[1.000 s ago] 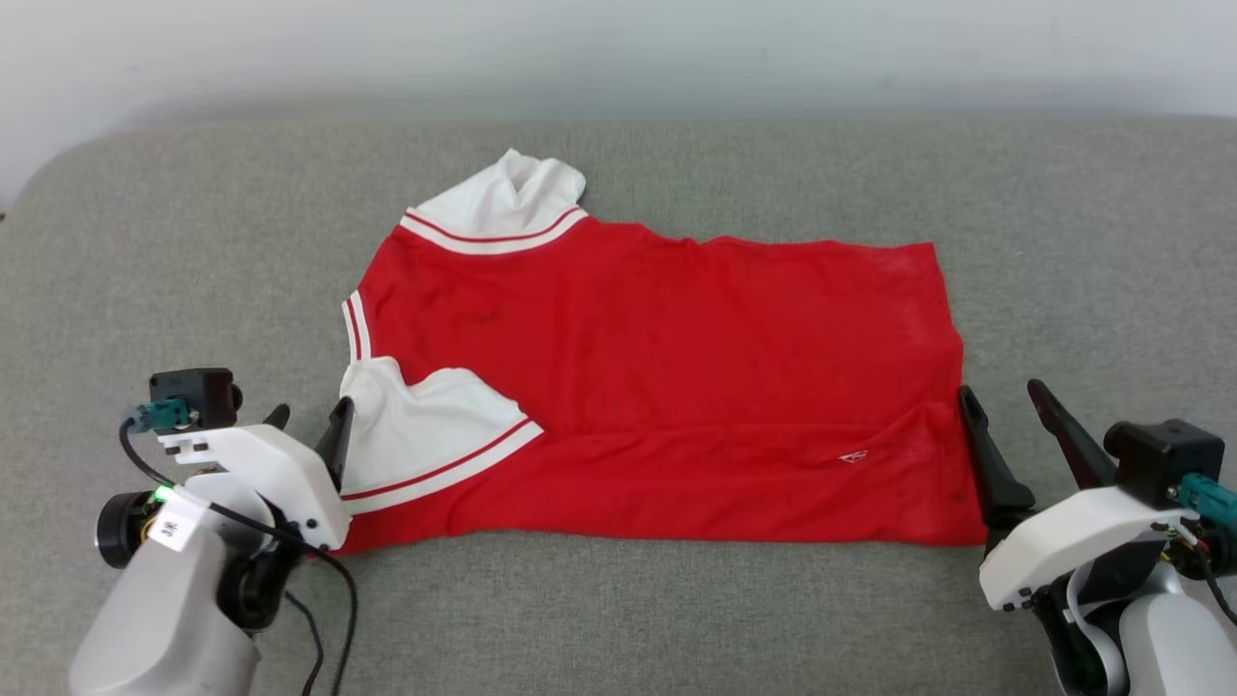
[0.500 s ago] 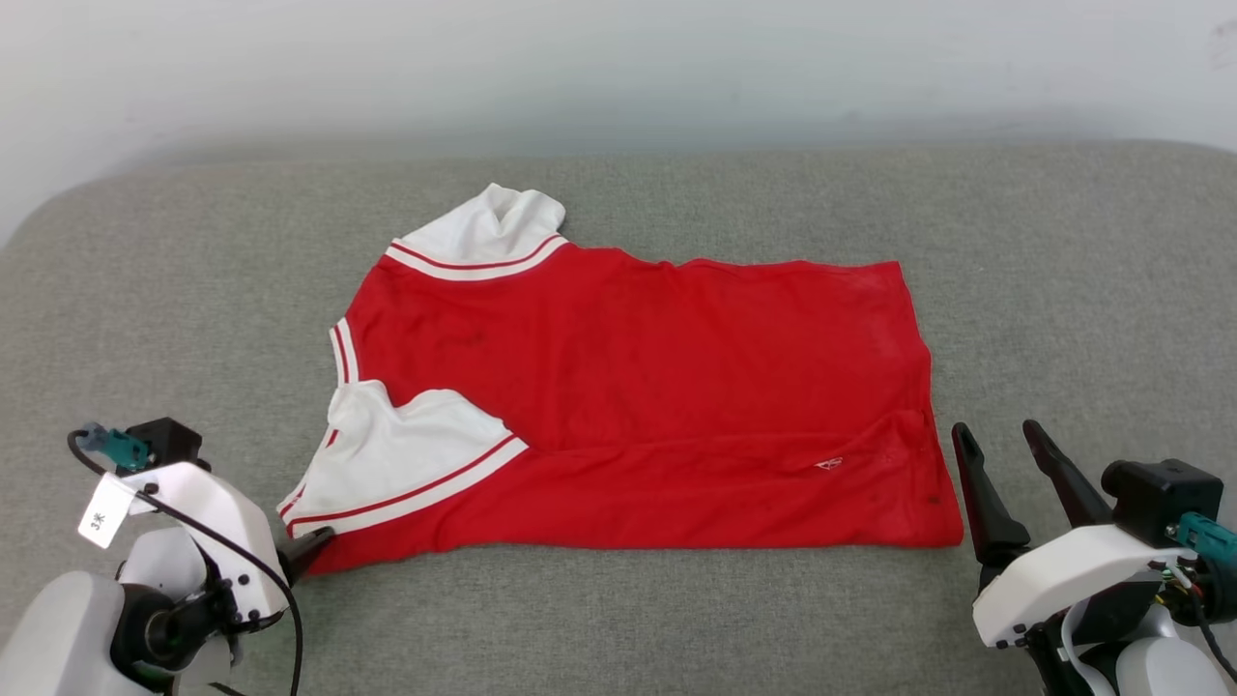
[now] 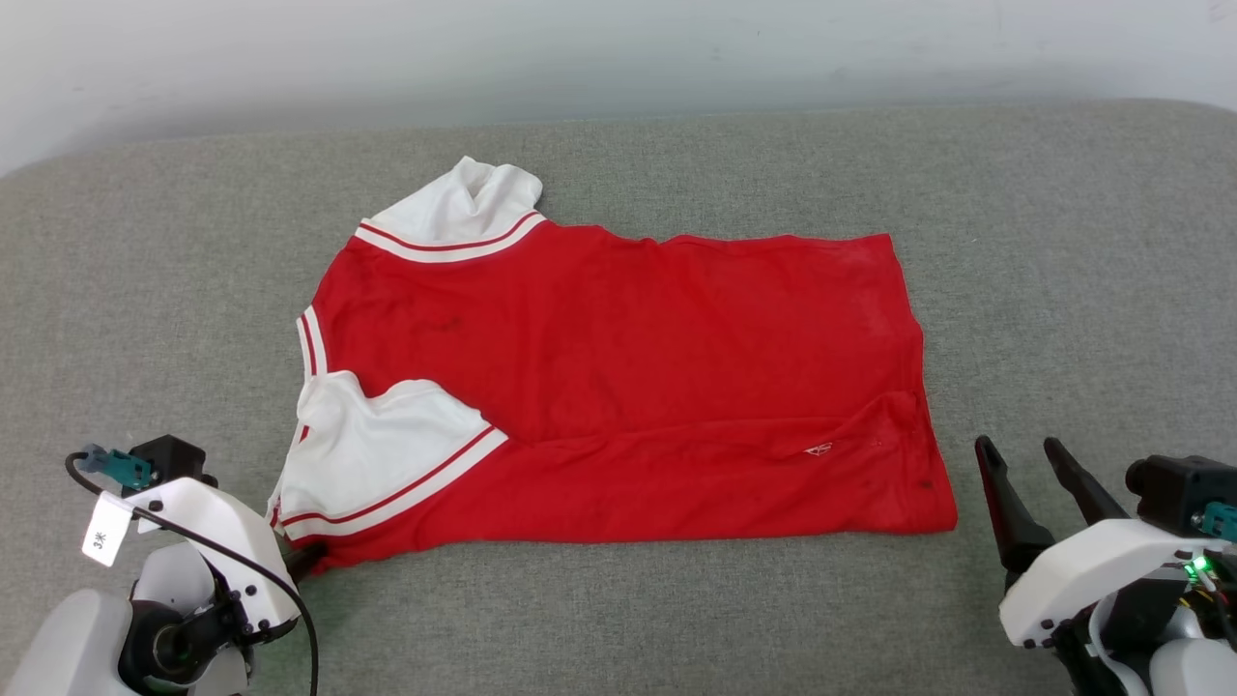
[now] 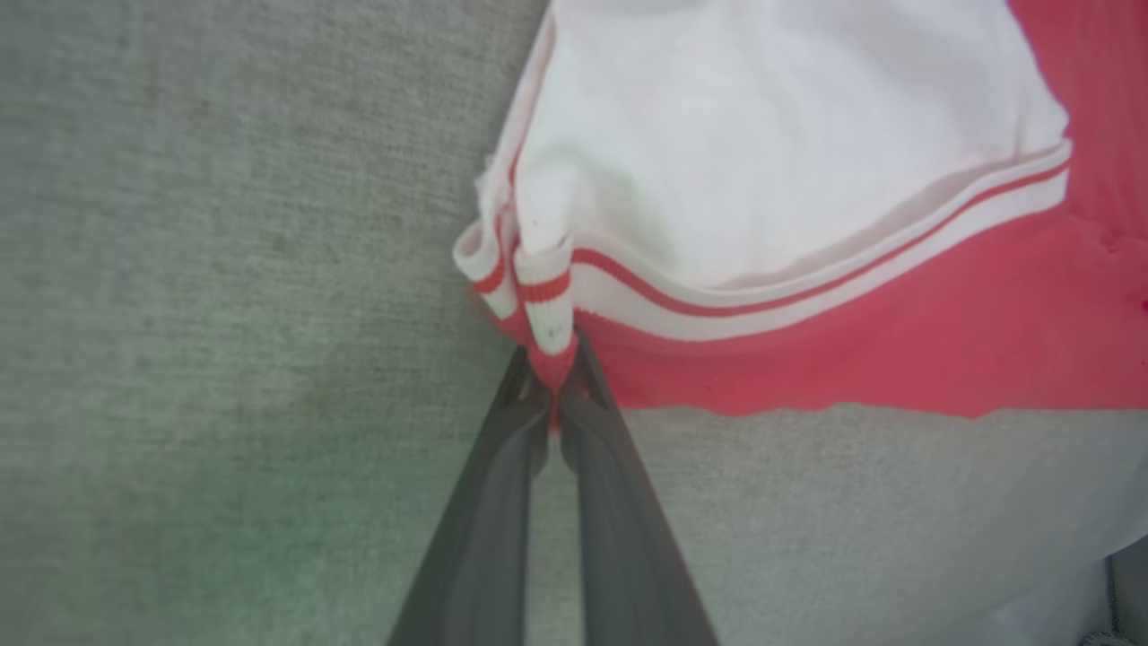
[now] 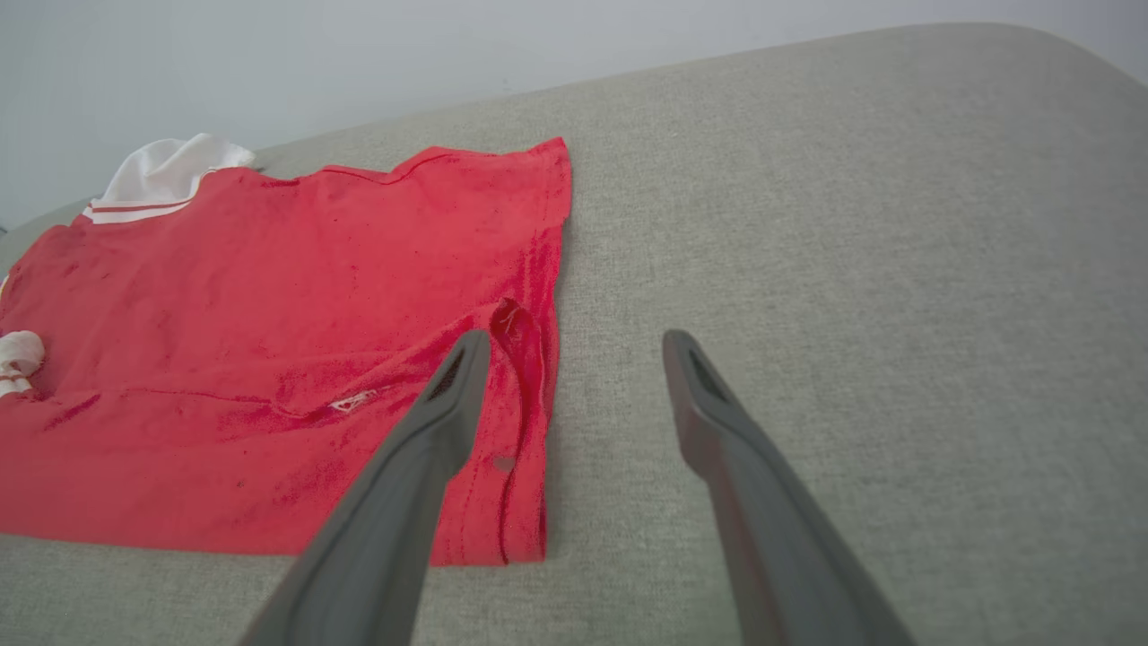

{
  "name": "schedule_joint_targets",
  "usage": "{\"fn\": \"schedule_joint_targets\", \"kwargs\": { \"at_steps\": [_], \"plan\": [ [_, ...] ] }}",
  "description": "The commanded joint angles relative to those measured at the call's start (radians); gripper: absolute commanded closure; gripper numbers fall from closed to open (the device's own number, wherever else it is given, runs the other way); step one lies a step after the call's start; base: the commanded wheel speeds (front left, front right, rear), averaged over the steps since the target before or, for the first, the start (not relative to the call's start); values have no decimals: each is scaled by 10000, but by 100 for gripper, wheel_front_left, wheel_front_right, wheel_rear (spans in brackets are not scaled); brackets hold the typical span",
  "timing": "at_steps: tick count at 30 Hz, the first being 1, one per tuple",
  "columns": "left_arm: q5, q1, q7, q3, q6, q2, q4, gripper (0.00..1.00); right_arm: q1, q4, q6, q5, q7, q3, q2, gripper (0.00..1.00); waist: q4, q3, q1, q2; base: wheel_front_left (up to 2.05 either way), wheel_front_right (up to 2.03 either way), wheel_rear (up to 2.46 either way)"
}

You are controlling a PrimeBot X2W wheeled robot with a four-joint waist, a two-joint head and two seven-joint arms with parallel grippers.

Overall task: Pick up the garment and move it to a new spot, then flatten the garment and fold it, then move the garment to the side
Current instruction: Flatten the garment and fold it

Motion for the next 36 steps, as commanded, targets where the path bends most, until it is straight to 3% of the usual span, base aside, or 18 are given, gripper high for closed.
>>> {"fn": "schedule_joint_targets", "kwargs": {
  "at_steps": [1,12,18,28,29,30,36],
  "plan": [
    [-79,238,136,-271,-63,-331,215,100,9,-7,-8,120,308,-108,-98,0,-6,2,2,0,0,0,0],
    [400,-154,-825,-126,-348,39,-732,100,-111,-514,-8,372,4459,-322,-698,0,216,-122,2,0,0,0,0],
    [630,-372,-956,-154,-253,181,-1503,100,-725,-162,-8,450,5387,245,-825,0,506,186,2,0,0,0,0],
    [772,-573,-1139,-233,-244,113,-1977,100,-1375,1563,9,1013,6598,1340,-692,0,813,692,2,0,0,0,0],
    [765,-536,-1168,-225,-250,105,-1976,100,-1382,1644,9,1131,6695,1406,-676,60,819,703,2,0,0,0,0],
    [760,-493,-1194,-221,-255,103,-1970,100,-1395,1687,9,1177,6745,1452,-679,100,819,704,2,0,0,0,0],
    [865,-256,-1536,-158,-233,150,-1984,100,-1644,1502,-6,1295,6483,1390,-1050,100,774,516,2,0,0,0,0]
  ]
}}
